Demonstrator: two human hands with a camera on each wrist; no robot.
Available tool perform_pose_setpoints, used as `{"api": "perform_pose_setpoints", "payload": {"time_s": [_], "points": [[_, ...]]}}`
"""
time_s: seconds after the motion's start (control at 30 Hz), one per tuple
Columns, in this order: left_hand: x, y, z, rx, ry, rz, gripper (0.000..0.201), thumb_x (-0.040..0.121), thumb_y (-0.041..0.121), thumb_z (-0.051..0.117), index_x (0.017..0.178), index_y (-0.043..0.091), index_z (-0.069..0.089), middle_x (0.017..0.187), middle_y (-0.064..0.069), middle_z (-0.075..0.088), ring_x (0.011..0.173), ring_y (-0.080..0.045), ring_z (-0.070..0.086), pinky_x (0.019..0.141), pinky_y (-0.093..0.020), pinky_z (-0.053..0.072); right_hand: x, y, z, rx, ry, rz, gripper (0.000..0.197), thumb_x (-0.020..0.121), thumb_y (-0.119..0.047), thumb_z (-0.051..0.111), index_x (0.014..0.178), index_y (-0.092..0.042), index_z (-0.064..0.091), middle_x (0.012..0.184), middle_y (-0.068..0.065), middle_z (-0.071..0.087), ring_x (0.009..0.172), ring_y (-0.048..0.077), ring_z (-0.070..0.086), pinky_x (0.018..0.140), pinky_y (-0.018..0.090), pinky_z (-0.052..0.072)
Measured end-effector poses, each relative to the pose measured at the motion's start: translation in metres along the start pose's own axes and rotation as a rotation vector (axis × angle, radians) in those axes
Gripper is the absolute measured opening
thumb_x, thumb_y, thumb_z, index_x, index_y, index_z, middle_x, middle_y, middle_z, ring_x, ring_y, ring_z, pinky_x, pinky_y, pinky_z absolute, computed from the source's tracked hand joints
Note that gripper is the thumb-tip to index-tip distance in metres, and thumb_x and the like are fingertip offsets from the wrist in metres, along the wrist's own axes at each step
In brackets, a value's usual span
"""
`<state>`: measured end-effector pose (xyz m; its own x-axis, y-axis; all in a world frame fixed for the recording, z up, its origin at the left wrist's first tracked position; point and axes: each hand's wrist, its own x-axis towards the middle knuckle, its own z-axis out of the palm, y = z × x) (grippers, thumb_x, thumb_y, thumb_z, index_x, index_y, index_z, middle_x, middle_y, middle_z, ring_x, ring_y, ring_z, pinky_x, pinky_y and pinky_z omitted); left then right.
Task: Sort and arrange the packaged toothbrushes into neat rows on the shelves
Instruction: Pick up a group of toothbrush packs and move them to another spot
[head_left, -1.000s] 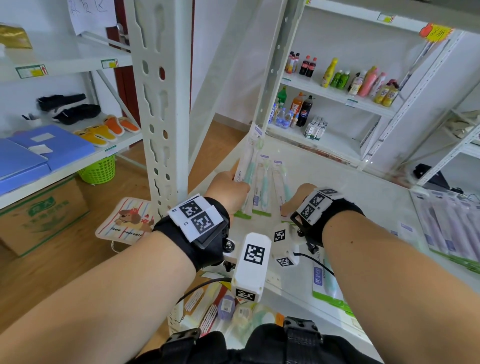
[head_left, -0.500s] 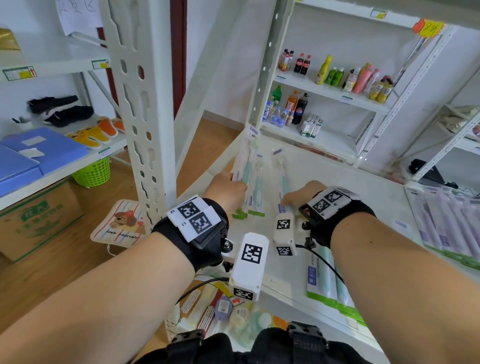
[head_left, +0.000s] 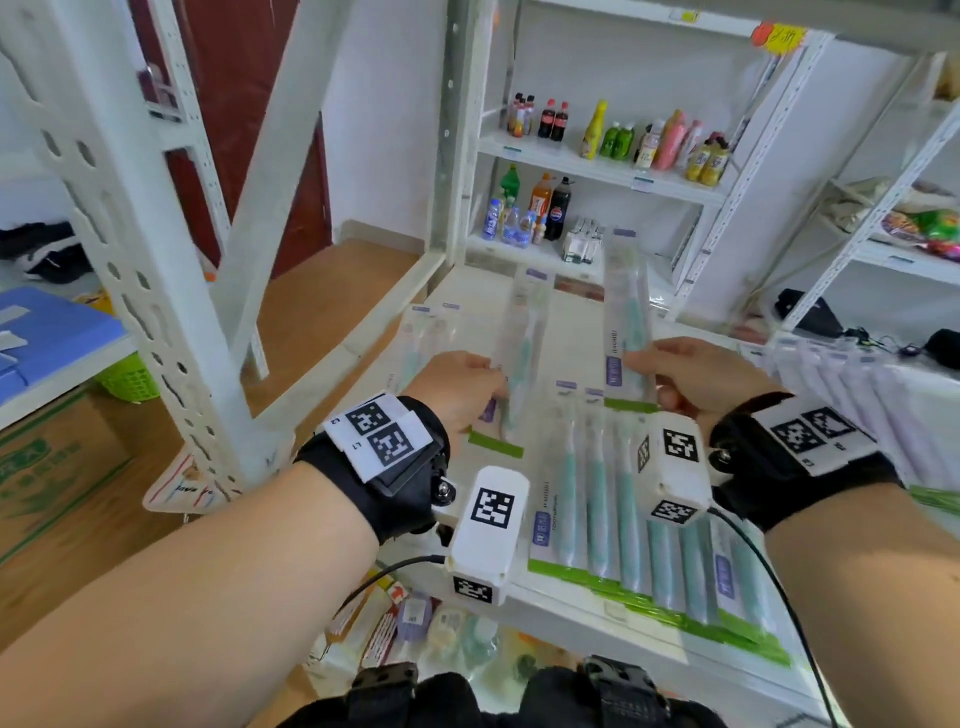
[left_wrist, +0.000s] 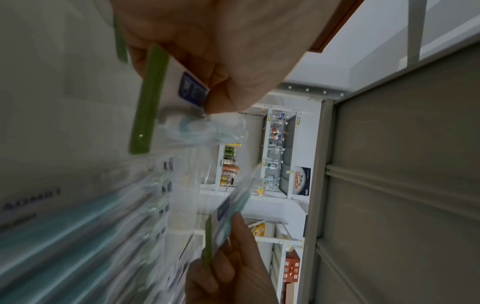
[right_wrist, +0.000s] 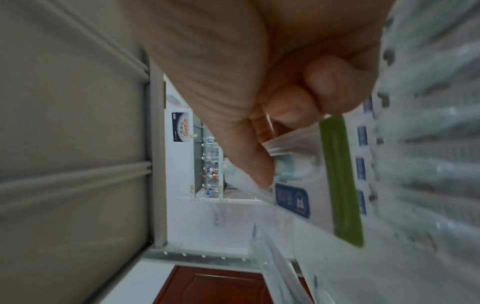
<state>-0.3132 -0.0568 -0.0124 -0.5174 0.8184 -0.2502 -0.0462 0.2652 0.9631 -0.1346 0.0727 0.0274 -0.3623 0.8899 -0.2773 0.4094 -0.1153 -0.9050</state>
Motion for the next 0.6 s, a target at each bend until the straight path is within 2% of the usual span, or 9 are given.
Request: {"api": "perform_pose_setpoints", "payload": {"time_s": [0.1, 0.17, 0.23, 0.3, 0.4, 0.47, 0.53, 0.6], "points": [[-0.003, -0.001, 0.027, 0.047, -0.137, -0.042, 0.019, 0.078, 0.002, 0.052, 0.074, 0.015, 0.065, 0.075, -0.012, 0.064, 0.064, -0.025, 0.058, 0.072, -0.038, 0.05, -0.013, 0.015, -0.032, 0.048, 0.032, -0.002, 0.016, 0.084, -0.017, 0.067, 0.099, -0.011, 0.064, 0.078, 0.014, 0.054, 0.035, 0.004, 0.034, 0.039, 0.018, 0.03], [-0.006, -0.001, 0.047, 0.035, -0.224, -0.072, 0.019, 0.079, -0.004, 0.05, 0.076, 0.009, 0.063, 0.065, -0.008, 0.065, 0.054, -0.019, 0.062, 0.061, -0.03, 0.055, -0.023, 0.029, -0.051, 0.094, 0.07, 0.003, 0.017, 0.084, -0.013, 0.066, 0.1, -0.009, 0.062, 0.072, 0.01, 0.061, 0.035, 0.005, 0.034, 0.039, 0.02, 0.032], [-0.012, -0.001, 0.066, 0.044, -0.302, -0.097, 0.02, 0.081, -0.008, 0.05, 0.074, 0.007, 0.061, 0.056, -0.003, 0.066, 0.047, -0.014, 0.063, 0.05, -0.024, 0.053, -0.032, 0.042, -0.068, 0.117, 0.096, 0.022, 0.018, 0.084, -0.012, 0.067, 0.1, -0.008, 0.061, 0.07, 0.008, 0.062, 0.036, 0.007, 0.036, 0.035, 0.02, 0.034], [-0.019, -0.001, 0.083, 0.057, -0.375, -0.109, 0.021, 0.083, -0.01, 0.051, 0.073, 0.007, 0.06, 0.053, -0.001, 0.065, 0.047, -0.012, 0.063, 0.048, -0.022, 0.053, -0.04, 0.056, -0.083, 0.123, 0.111, 0.043, 0.016, 0.083, -0.012, 0.067, 0.098, -0.009, 0.061, 0.069, 0.008, 0.059, 0.037, 0.008, 0.036, 0.034, 0.02, 0.034], [-0.025, -0.003, 0.105, 0.106, -0.432, -0.116, 0.02, 0.083, -0.011, 0.054, 0.075, 0.006, 0.06, 0.055, -0.001, 0.066, 0.049, -0.012, 0.065, 0.05, -0.023, 0.055, -0.049, 0.078, -0.098, 0.147, 0.142, 0.051, 0.016, 0.082, -0.011, 0.068, 0.097, -0.009, 0.062, 0.068, 0.008, 0.055, 0.038, 0.009, 0.035, 0.034, 0.02, 0.033], [-0.028, -0.005, 0.117, 0.146, -0.438, -0.119, 0.016, 0.083, -0.011, 0.056, 0.08, 0.004, 0.062, 0.066, -0.006, 0.068, 0.053, -0.013, 0.067, 0.052, -0.023, 0.056, -0.054, 0.091, -0.105, 0.16, 0.163, 0.049, 0.013, 0.082, -0.011, 0.068, 0.093, -0.008, 0.063, 0.068, 0.01, 0.054, 0.039, 0.01, 0.036, 0.034, 0.021, 0.033], [-0.031, -0.006, 0.128, 0.176, -0.45, -0.127, 0.013, 0.084, -0.01, 0.057, 0.09, -0.001, 0.063, 0.082, -0.012, 0.07, 0.064, -0.018, 0.069, 0.062, -0.027, 0.059, -0.057, 0.103, -0.109, 0.188, 0.173, 0.049, 0.005, 0.082, -0.011, 0.068, 0.085, -0.008, 0.065, 0.067, 0.012, 0.053, 0.037, 0.01, 0.036, 0.034, 0.02, 0.032], [-0.034, -0.007, 0.137, 0.206, -0.459, -0.126, 0.017, 0.083, -0.01, 0.057, 0.098, -0.005, 0.063, 0.094, -0.018, 0.07, 0.077, -0.025, 0.07, 0.071, -0.033, 0.06, -0.059, 0.113, -0.113, 0.214, 0.191, 0.049, 0.004, 0.081, -0.01, 0.068, 0.079, -0.008, 0.065, 0.058, 0.009, 0.05, 0.034, 0.01, 0.035, 0.033, 0.019, 0.031]]}}
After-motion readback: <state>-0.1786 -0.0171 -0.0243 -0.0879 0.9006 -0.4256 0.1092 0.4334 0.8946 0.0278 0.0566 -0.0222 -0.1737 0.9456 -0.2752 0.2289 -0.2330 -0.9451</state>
